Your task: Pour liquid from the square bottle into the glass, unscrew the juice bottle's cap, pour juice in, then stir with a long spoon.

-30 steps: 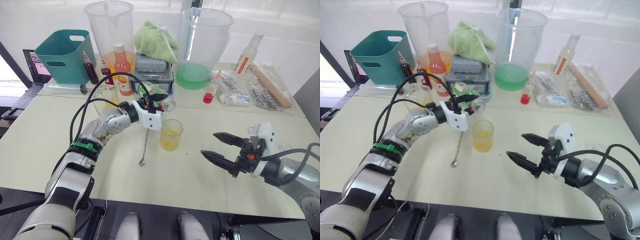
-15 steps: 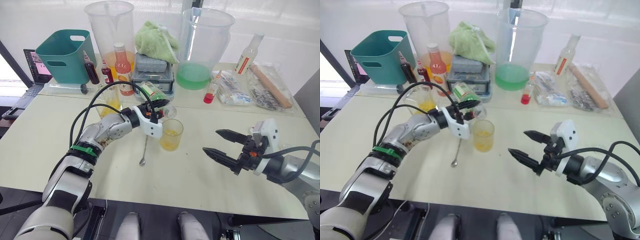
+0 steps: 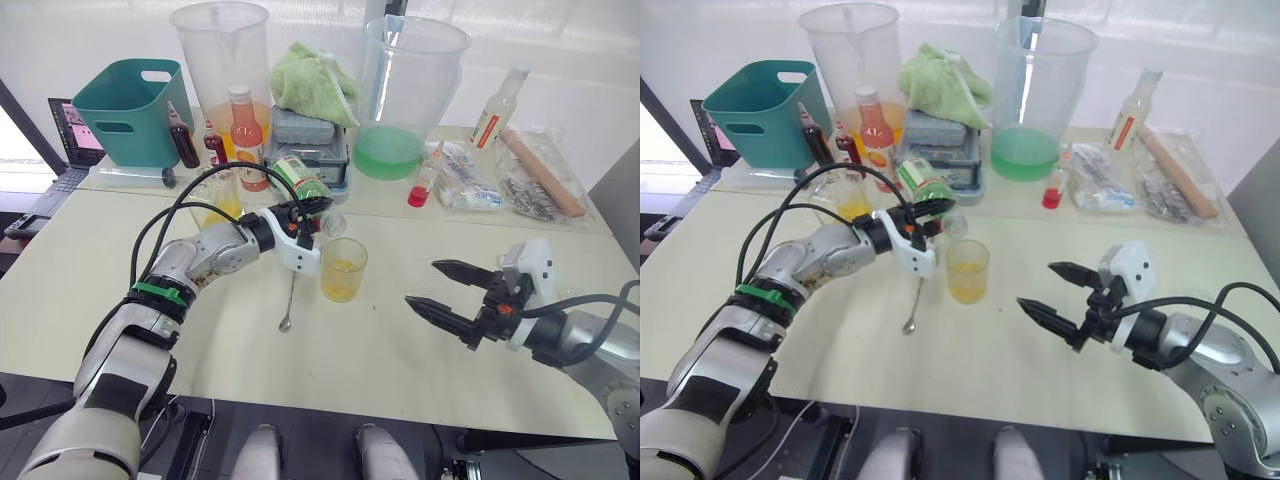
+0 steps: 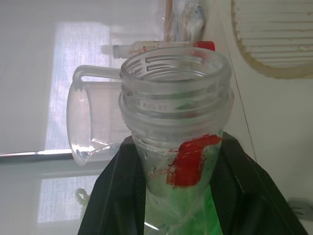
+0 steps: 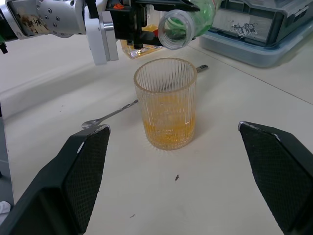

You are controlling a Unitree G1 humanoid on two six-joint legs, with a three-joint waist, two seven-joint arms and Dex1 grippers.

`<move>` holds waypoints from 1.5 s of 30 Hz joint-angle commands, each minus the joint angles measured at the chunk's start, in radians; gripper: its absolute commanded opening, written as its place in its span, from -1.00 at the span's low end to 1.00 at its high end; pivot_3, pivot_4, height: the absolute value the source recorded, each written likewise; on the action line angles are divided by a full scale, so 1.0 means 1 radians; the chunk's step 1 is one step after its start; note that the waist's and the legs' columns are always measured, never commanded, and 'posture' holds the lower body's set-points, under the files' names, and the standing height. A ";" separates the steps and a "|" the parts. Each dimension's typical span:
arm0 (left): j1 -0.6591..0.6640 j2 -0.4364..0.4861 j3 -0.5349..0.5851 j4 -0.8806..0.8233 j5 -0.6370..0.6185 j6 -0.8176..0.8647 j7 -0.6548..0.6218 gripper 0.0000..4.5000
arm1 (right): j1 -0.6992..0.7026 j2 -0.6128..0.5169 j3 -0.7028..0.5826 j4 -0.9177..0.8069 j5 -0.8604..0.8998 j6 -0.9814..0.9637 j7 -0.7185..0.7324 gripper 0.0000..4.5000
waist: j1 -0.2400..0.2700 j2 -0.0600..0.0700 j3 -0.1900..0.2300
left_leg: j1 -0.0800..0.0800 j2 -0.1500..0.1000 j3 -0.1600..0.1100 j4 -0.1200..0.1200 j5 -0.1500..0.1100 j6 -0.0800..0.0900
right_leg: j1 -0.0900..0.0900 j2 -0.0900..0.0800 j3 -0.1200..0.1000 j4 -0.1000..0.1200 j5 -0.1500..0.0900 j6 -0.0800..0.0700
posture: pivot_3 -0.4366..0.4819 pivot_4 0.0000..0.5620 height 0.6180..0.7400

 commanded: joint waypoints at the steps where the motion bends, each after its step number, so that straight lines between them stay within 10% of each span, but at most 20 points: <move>1: -0.039 0.010 0.000 -0.030 0.007 -0.016 0.039 -0.38 | -0.012 0.003 -0.004 -0.014 0.000 -0.026 0.001 0.98 | 0.000 0.000 0.000 | 0.000 0.000 0.000 0.000 0.000 0.000 | 0.000 0.000 0.000 0.000 0.000 0.000 | -0.05 -0.47 0.73; 24: -0.079 0.025 -0.044 -0.006 0.061 -0.036 0.113 -0.38 | -0.086 0.004 0.060 0.001 -0.023 -0.013 -0.019 0.98 | 0.000 0.000 0.000 | 0.000 0.000 0.000 0.000 0.000 0.000 | 0.000 0.000 0.000 0.001 0.000 0.000 | -0.05 -0.47 0.73; 45: -0.004 -0.033 0.121 -0.106 -0.508 0.092 -0.333 -0.38 | -0.137 0.009 0.095 0.063 -0.038 -0.034 0.030 0.98 | -0.004 0.000 0.000 | 0.001 0.000 0.000 0.001 0.000 0.000 | 0.000 0.000 0.000 0.003 0.000 0.000 | -0.05 -0.47 0.73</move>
